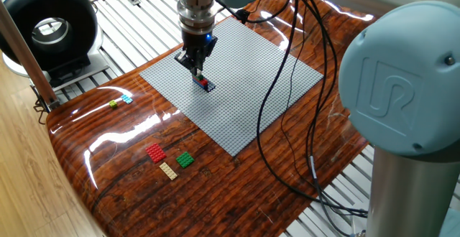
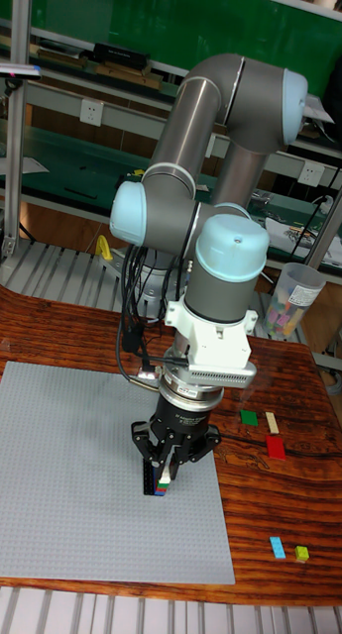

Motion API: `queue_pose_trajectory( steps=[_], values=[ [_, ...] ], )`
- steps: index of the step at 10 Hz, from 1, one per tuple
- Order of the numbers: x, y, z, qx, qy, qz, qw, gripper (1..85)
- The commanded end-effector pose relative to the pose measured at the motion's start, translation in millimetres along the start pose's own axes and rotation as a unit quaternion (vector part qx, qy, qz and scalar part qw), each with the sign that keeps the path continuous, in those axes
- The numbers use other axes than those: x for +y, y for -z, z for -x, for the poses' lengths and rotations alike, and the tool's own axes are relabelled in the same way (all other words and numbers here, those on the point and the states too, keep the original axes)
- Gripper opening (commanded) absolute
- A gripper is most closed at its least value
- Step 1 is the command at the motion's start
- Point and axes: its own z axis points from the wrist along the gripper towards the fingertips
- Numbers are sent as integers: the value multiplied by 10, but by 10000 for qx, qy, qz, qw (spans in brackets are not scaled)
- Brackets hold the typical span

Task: Build with small Lego blocks

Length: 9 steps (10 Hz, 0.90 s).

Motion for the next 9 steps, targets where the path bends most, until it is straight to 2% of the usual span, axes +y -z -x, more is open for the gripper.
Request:
queue_pose_trajectory(
  steps=[1,3,7,9],
  values=[
    [-13,-3,12,-10,33,63,10000,13],
    [-6,-25,30,-18,22,8,10000,13],
    [-43,49,17,-29,32,-24,10000,13],
    [-80,-2,55,-70,-25,-75,9999,13]
  ],
)
